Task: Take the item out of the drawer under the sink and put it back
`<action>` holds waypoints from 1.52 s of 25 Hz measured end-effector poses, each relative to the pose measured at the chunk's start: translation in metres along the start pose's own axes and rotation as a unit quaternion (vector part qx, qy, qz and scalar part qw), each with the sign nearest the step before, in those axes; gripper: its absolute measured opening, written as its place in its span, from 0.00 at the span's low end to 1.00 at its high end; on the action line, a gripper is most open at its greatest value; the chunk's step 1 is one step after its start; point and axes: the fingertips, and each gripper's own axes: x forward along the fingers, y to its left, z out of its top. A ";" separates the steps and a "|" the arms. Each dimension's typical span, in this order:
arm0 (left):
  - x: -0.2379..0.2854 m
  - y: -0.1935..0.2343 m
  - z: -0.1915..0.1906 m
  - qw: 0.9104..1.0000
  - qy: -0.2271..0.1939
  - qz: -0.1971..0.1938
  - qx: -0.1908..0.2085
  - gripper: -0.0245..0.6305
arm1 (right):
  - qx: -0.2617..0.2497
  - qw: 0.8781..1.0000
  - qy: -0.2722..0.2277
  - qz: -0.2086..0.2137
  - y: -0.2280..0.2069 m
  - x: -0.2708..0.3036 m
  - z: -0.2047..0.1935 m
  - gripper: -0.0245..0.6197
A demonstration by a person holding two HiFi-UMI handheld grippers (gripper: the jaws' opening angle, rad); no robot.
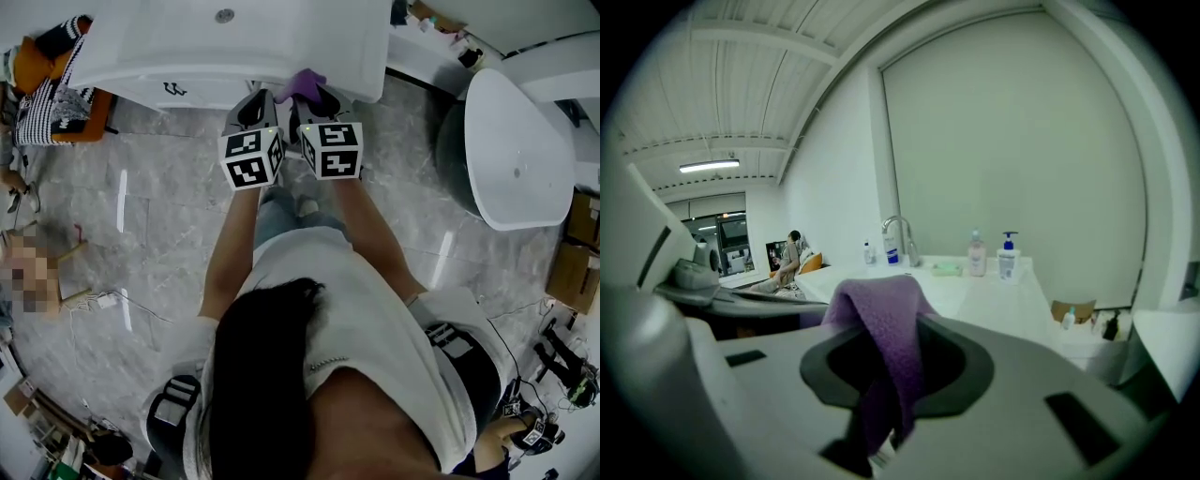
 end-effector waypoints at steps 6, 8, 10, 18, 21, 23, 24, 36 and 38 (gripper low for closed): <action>-0.004 -0.003 0.008 1.000 -0.013 0.002 0.003 0.04 | -0.016 1.000 -0.008 -0.006 -0.002 -0.007 0.007 0.18; -0.005 -0.004 0.010 1.000 -0.015 0.003 0.005 0.04 | -0.020 1.000 -0.008 -0.005 -0.002 -0.008 0.008 0.18; -0.007 -0.005 0.009 1.000 -0.013 0.003 0.005 0.04 | -0.023 1.000 -0.010 -0.004 -0.003 -0.012 0.009 0.18; -0.014 -0.004 0.008 1.000 -0.023 0.005 0.012 0.04 | -0.027 0.999 -0.020 -0.009 -0.001 -0.019 0.012 0.18; -0.015 -0.008 0.010 1.000 -0.028 0.000 0.013 0.04 | -0.030 0.999 -0.023 -0.009 -0.001 -0.021 0.014 0.17; -0.016 -0.010 0.010 0.999 -0.030 -0.001 0.015 0.04 | -0.031 0.999 -0.024 -0.008 0.000 -0.022 0.014 0.17; -0.017 -0.011 0.011 0.999 -0.031 -0.002 0.016 0.04 | -0.032 0.999 -0.024 -0.008 0.000 -0.023 0.015 0.17; -0.021 -0.008 0.013 0.999 -0.038 -0.001 0.017 0.04 | -0.035 0.999 -0.023 0.000 0.011 -0.021 0.015 0.17; -0.021 -0.007 0.012 0.999 -0.037 0.001 0.016 0.04 | -0.037 0.999 -0.023 0.001 0.011 -0.020 0.016 0.17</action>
